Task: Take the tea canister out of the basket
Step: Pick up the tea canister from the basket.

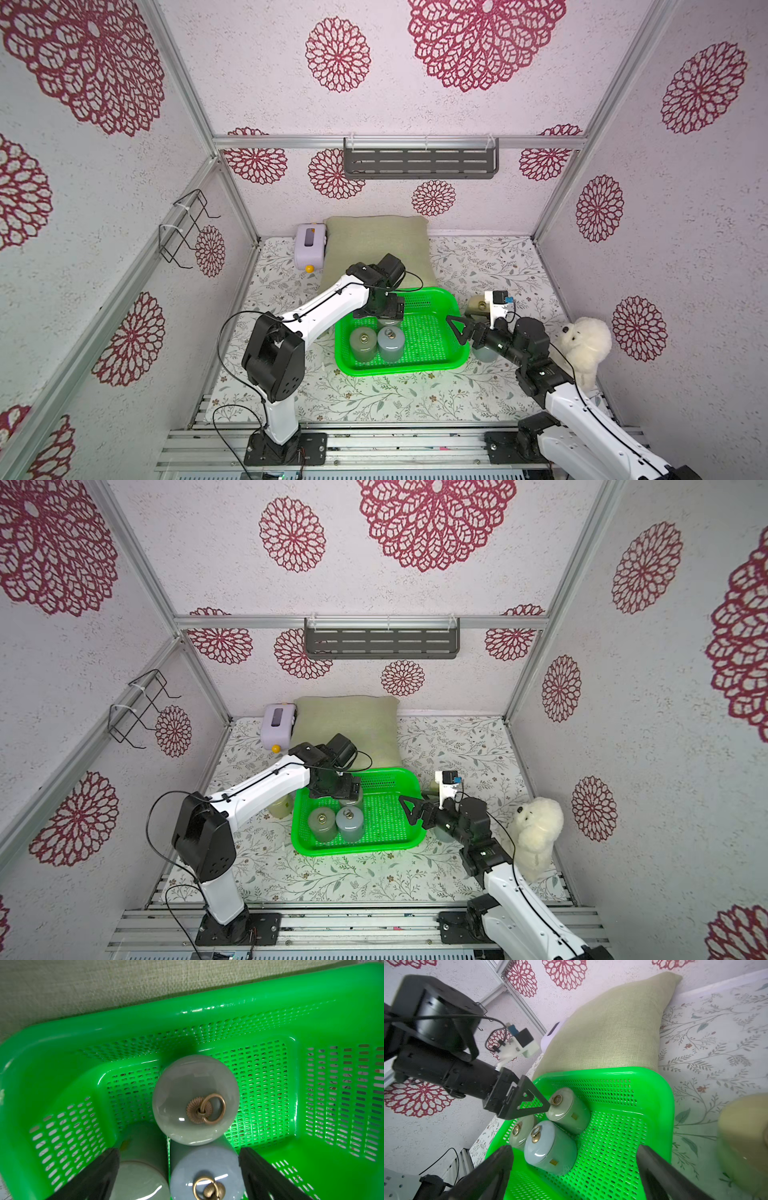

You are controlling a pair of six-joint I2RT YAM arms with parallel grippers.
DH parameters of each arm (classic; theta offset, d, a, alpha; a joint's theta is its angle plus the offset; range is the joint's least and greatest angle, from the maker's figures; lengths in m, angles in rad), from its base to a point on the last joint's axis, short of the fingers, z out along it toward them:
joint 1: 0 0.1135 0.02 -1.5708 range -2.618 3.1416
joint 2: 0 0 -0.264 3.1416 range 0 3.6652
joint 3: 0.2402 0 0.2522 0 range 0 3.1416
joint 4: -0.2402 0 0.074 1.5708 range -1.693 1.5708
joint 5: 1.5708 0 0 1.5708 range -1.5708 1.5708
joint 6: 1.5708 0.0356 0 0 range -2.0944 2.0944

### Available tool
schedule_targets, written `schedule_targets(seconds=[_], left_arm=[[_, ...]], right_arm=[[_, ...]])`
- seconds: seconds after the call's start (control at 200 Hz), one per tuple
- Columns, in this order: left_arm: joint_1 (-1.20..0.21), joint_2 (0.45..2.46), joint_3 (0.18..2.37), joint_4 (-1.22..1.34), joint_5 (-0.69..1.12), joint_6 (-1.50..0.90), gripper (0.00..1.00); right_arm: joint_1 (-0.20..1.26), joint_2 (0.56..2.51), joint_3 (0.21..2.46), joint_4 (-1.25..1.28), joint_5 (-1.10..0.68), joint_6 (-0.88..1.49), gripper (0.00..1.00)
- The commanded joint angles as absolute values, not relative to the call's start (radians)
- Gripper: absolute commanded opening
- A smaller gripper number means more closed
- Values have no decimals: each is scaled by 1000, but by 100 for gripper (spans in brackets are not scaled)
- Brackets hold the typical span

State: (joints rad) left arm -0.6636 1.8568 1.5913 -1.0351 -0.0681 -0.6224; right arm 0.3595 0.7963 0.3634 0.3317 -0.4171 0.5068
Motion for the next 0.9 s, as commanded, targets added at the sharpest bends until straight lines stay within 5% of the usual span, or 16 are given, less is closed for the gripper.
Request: schedule_targets(seconds=[0.0,0.896], left_arm=[[-653,1898,1636,-1086,-45,-599,97],[-634,2169,1797,-1118,16,-572,98]], right_arm=[[364,798,362,379,-440,528,99],[366,897,351,449,-502,563,99]])
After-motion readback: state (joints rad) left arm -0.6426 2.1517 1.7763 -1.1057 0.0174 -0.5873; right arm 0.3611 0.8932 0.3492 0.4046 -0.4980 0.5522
